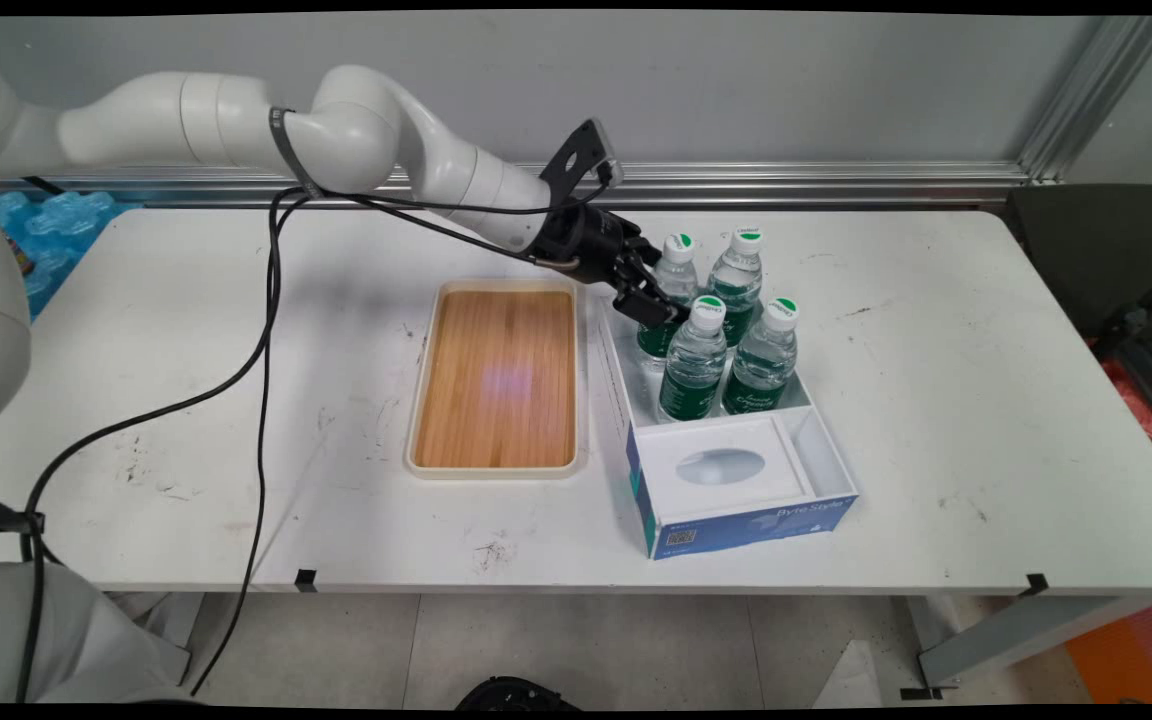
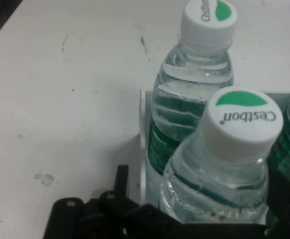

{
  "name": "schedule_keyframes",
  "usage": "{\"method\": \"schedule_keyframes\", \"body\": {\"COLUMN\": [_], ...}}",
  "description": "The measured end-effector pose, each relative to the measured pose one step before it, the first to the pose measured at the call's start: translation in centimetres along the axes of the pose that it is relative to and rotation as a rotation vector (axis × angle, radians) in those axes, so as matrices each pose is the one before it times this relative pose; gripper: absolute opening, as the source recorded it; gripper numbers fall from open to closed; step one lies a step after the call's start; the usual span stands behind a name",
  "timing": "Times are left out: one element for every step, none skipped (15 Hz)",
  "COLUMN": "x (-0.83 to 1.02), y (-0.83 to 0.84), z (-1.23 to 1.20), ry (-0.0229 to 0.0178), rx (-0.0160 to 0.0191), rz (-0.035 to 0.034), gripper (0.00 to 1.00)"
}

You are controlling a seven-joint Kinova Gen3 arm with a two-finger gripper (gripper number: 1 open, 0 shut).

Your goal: Pick up the green bottle from the white box, then place the picked object on the tray

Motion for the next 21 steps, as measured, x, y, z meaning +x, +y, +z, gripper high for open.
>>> {"method": "schedule_keyframes", "body": {"x": [-0.101, -0.109, -0.098, -0.080, -0.087, -0.098, -0.079, -0.046, -0.048, -0.009, 0.106, 0.156, 0.305, 0.304, 0.287, 0.289, 0.331, 0.358, 0.314, 0.237, 0.284], "y": [0.004, 0.011, 0.013, 0.003, -0.010, -0.005, -0.006, -0.004, 0.005, 0.043, 0.084, 0.091, 0.155, 0.149, 0.136, 0.149, 0.194, 0.240, 0.236, 0.157, 0.139], "z": [0.057, 0.000, -0.024, -0.065, -0.163, -0.187, -0.231, -0.181, -0.265, -0.386, -0.419, -0.376, -0.470, -0.492, -0.396, -0.415, -0.623, -0.877, -1.010, -0.753, -0.810], "ry": [0.00273, 0.00376, 0.00290, 0.00200, 0.00251, 0.00145, 0.00101, 0.00087, 0.00145, 0.00235, 0.00397, 0.00499, 0.00729, 0.00701, 0.00537, 0.00384, 0.00256, -0.00076, -0.00248, -0.00175, -0.00142], "rx": [-0.00053, -0.00117, -0.00213, -0.00186, -0.00209, -0.00198, -0.00181, -0.00139, -0.00196, -0.00301, -0.00486, -0.00394, -0.00502, -0.00445, -0.00324, -0.00380, -0.00383, -0.00276, -0.00062, 0.00049, 0.00149], "rz": [-0.00177, -0.00188, -0.00033, -0.00008, 0.00105, 0.00142, 0.00176, 0.00122, 0.00205, 0.00351, 0.00451, 0.00411, 0.00553, 0.00487, 0.00435, 0.00545, 0.00806, 0.01227, 0.01105, 0.00826, 0.00946], "gripper": [1.00, 1.00, 0.00, 0.00, 0.00, 0.00, 0.00, 0.00, 0.00, 0.00, 0.00, 0.00, 0.00, 0.00, 0.00, 0.00, 0.00, 0.00, 0.00, 0.00, 0.00]}}
